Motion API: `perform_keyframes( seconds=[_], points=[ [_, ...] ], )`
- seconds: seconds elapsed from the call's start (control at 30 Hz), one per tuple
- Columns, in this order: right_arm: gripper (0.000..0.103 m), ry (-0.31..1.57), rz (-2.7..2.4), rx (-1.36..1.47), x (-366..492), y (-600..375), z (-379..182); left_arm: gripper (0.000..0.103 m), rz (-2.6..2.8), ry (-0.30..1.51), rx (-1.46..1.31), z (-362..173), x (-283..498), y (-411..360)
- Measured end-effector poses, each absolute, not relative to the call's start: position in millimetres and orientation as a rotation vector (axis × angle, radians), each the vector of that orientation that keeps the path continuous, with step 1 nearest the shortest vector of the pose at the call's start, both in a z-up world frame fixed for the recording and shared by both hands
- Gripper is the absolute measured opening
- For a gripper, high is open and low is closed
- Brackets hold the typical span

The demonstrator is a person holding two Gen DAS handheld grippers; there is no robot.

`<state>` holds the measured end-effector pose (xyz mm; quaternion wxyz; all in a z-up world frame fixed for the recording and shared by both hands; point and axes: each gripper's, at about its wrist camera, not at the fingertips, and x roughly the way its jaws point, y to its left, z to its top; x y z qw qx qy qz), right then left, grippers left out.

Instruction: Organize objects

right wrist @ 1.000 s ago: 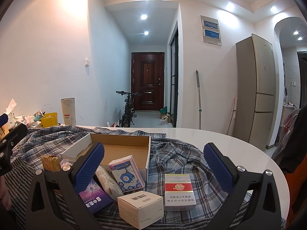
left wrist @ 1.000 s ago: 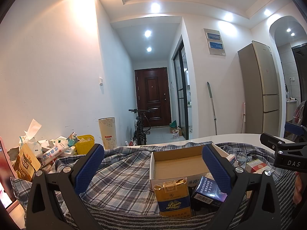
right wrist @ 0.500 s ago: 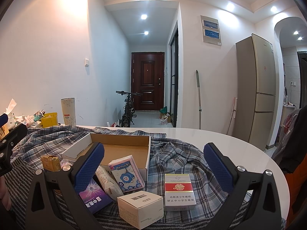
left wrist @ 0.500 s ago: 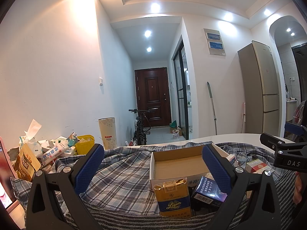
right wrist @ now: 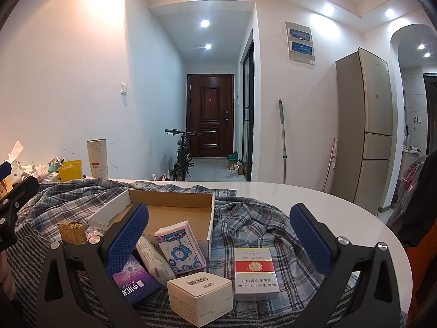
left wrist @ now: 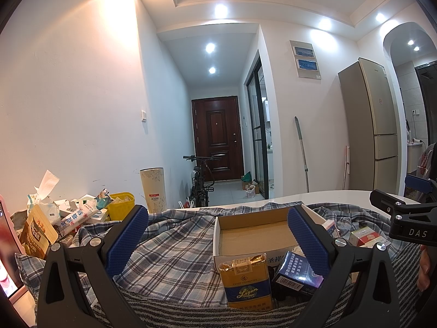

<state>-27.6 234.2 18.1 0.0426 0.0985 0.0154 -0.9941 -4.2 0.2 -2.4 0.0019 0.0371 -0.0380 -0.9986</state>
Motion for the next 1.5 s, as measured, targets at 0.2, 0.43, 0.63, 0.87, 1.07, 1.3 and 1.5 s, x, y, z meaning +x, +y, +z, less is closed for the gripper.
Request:
perform_keyframes(
  seconds=[0.2, 0.43, 0.63, 0.87, 1.07, 1.3, 1.5],
  points=[
    [0.103, 0.047, -3.041, 0.302, -27.5, 234.0, 18.4, 0.103, -3.133, -0.12, 0.118, -2.6, -4.0, 0.2],
    [0.103, 0.047, -3.04, 0.302, -27.7, 234.1, 18.3, 0.103, -3.133, -0.12, 0.117, -2.6, -4.4, 0.1],
    [0.103, 0.046, -3.04, 0.301, -27.7, 234.2, 18.4, 0.103, -3.132, -0.121, 0.118, -2.6, -4.2, -0.6],
    [0.103, 0.046, -3.04, 0.3, -27.3, 234.2, 18.8, 0.103, -3.133, -0.122, 0.125, -3.1, -4.3, -1.3],
    [0.103, 0.024, -3.033, 0.291, -28.3, 235.2, 17.0, 0.103, -3.135, -0.126, 0.202, -3.9, -13.8, -3.3],
    [0.103, -0.044, -3.021, 0.198, -17.3, 244.5, 24.6, 0.103, -3.144, -0.204, 0.179, 16.3, 2.3, 0.5],
    [0.103, -0.097, -3.005, 0.185, -5.4, 257.6, 53.2, 0.103, -3.207, -0.253, 0.234, 40.5, 7.1, 9.6]
  ],
)
